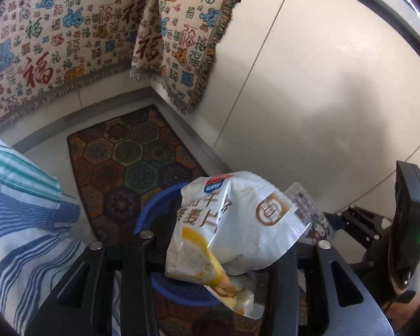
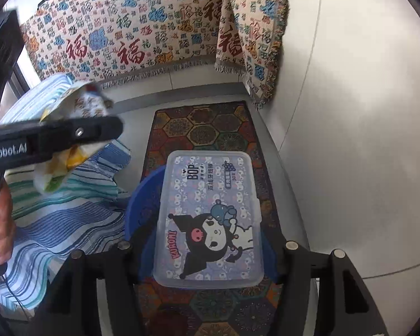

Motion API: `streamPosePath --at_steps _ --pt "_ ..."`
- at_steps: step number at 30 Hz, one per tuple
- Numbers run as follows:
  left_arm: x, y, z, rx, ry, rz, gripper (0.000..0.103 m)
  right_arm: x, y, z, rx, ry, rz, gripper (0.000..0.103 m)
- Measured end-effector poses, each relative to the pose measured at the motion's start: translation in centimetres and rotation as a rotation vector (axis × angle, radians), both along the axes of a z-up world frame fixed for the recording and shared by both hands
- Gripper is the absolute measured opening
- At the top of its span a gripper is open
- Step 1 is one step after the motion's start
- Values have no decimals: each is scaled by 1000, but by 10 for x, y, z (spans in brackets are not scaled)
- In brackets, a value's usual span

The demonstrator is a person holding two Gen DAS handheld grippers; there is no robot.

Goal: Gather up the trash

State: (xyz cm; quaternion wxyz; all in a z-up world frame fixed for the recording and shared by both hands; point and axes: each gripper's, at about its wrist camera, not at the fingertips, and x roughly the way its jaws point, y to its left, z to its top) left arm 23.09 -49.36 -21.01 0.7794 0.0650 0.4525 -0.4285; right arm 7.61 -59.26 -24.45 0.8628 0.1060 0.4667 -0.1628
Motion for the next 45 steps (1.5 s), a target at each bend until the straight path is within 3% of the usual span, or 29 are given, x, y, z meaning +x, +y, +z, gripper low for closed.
streamPosePath --at_steps 1,3,14,16,18,20,23,30,35,39,45 --pt "2 -3 -2 -4 1 0 69 2 0 -2 5 6 6 64" --pt "3 -7 -2 -8 -17 9 77 4 -3 -6 7 14 5 80" --pt "-14 10 34 4 -100 72 87 -28 -11 33 -36 -77 -133 87" --pt "-28 21 44 10 -93 54 102 -41 -5 44 -36 -83 -173 91" --pt "-40 29 50 21 -87 29 103 -50 4 54 -41 -78 -192 92" --pt "-58 37 56 84 -142 21 103 -60 19 64 -68 -78 -195 93" --pt "-79 51 62 104 -212 49 103 -79 40 69 -99 -50 -248 103" --pt "-102 69 69 169 -308 112 103 -104 63 74 -124 -52 -303 103" --pt "-98 73 70 181 -260 155 103 -102 65 75 -96 -61 -285 103" --pt "-101 71 67 218 -266 140 103 -100 70 73 -97 -52 -265 103" --pt "-98 71 65 208 -237 130 103 -97 71 73 -96 -51 -261 103"
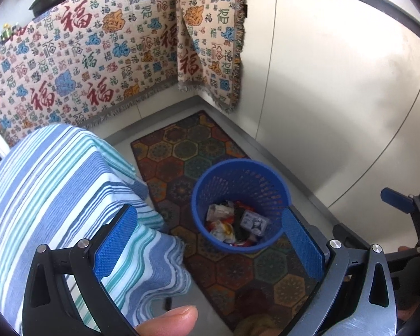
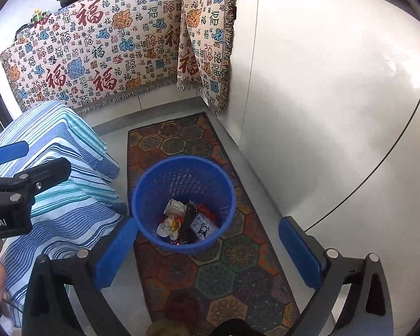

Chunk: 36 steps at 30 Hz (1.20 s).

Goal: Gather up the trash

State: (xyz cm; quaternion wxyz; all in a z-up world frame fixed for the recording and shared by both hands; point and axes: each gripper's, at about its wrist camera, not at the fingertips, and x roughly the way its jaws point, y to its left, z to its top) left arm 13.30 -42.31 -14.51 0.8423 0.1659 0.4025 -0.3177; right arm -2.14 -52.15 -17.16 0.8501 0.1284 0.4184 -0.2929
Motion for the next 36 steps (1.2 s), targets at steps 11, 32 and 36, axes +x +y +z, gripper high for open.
streamPosePath --at_steps 11,32,36 --pt "2 -1 -4 6 10 -10 103 3 -1 0 3 -8 7 103" --pt "6 1 -8 8 22 -16 102 3 -3 0 1 -6 7 103" --pt "6 0 -8 9 21 -17 102 4 -4 -1 0 -7 2 103"
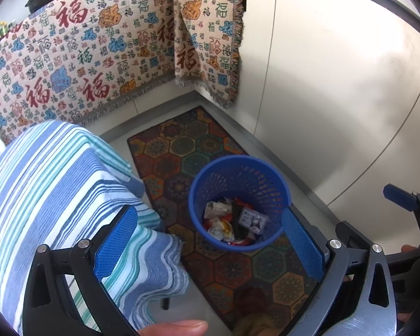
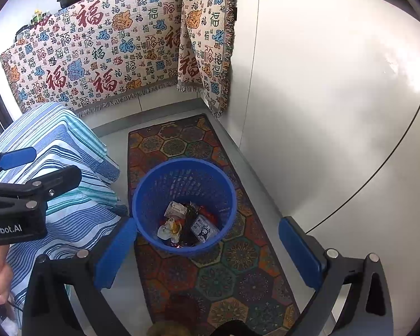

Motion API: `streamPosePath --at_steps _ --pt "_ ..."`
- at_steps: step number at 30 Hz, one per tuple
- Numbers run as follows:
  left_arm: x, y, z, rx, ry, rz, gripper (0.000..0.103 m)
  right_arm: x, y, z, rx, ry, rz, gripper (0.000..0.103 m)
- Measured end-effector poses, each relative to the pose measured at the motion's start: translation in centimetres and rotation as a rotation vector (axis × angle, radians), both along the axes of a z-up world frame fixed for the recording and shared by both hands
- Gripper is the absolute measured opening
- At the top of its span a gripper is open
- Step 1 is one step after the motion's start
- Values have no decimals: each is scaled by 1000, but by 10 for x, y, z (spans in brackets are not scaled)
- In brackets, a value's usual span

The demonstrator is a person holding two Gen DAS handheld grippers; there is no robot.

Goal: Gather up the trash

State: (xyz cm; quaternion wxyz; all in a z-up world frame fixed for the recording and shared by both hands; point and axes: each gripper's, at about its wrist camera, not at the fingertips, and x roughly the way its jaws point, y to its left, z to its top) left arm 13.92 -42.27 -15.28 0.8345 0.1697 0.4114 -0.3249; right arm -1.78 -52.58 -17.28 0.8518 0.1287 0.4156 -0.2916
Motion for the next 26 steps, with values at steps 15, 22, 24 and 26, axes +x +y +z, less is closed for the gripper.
streamPosePath --at_steps 15,22,24,26 --pt "0 -3 -1 2 2 -2 102 1 -2 0 1 1 2 103" --pt "-2 -1 -5 -12 29 -22 102 0 -3 -1 1 2 2 103" --pt "-4 -1 -4 -27 33 -31 102 0 -4 -1 1 2 2 103" --pt "-7 0 -3 -30 10 -33 102 -1 -4 -2 0 3 -1 103"
